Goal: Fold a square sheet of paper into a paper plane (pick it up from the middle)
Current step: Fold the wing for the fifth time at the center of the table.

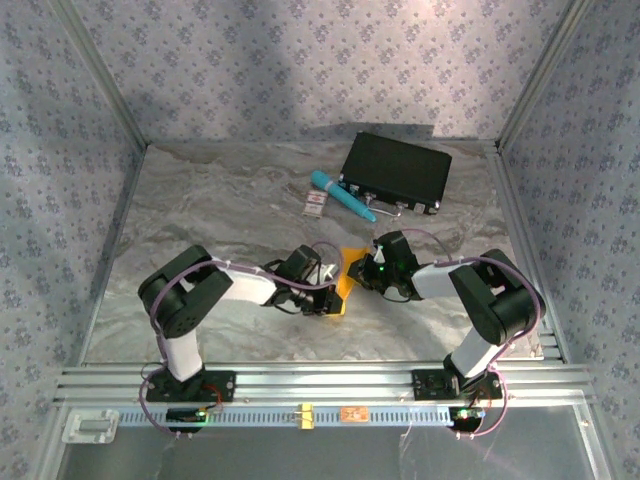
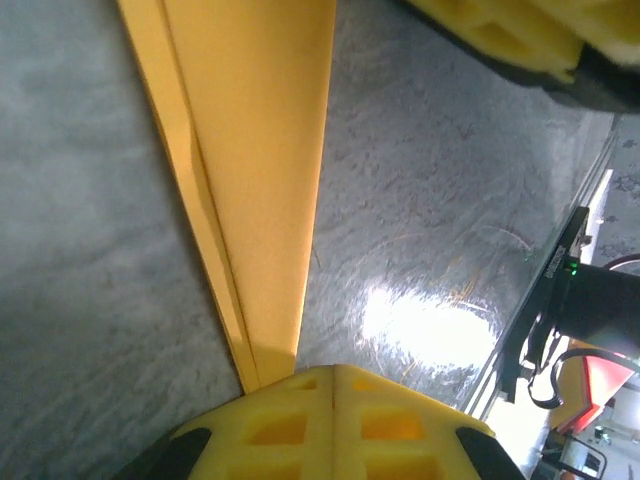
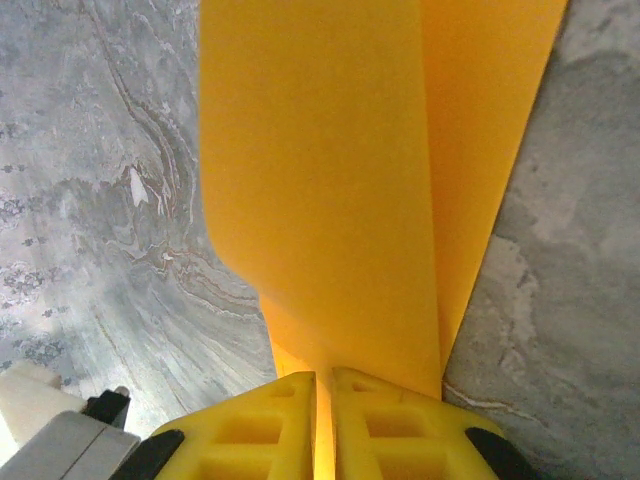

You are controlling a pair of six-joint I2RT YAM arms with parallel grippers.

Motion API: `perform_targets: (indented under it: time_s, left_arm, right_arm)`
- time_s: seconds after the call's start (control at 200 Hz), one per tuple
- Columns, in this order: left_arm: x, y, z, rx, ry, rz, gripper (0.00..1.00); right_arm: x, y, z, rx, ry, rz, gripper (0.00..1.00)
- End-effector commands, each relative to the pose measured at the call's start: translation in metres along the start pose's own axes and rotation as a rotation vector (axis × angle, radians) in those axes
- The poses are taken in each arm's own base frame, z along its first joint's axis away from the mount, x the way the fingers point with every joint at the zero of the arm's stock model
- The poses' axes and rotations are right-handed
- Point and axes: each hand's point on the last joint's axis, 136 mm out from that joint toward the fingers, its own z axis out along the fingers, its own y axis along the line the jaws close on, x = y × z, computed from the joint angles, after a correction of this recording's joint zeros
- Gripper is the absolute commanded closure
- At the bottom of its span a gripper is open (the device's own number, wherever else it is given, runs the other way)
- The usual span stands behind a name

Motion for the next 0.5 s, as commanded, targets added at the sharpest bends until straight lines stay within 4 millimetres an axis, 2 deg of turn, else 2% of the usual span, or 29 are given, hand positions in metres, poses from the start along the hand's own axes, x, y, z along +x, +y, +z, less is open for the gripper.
perform_targets:
  time_s: [0.0, 0.115, 0.215, 0.495]
  left_arm:
    - [0.045, 0.031, 0.0, -0.114, 0.121, -0.066, 0.97]
    - [0.045, 0.027, -0.005, -0.105, 0.105, -0.049, 0.99]
    - [0.039, 0.015, -0.012, -0.09, 0.074, -0.012, 0.99]
    - [0.001, -0.027, -0.038, 0.011, -0.07, 0.048, 0.99]
  right_arm:
    - [0.015, -0.054, 0.009, 0.2, 0.015, 0.043, 0.86]
    - [0.015, -0.054, 0.008, 0.2, 0.016, 0.042, 0.86]
    - [0.015, -0.054, 0.008, 0.198, 0.016, 0.042, 0.86]
    - [0.015, -0.051, 0.008, 0.186, 0.016, 0.046, 0.86]
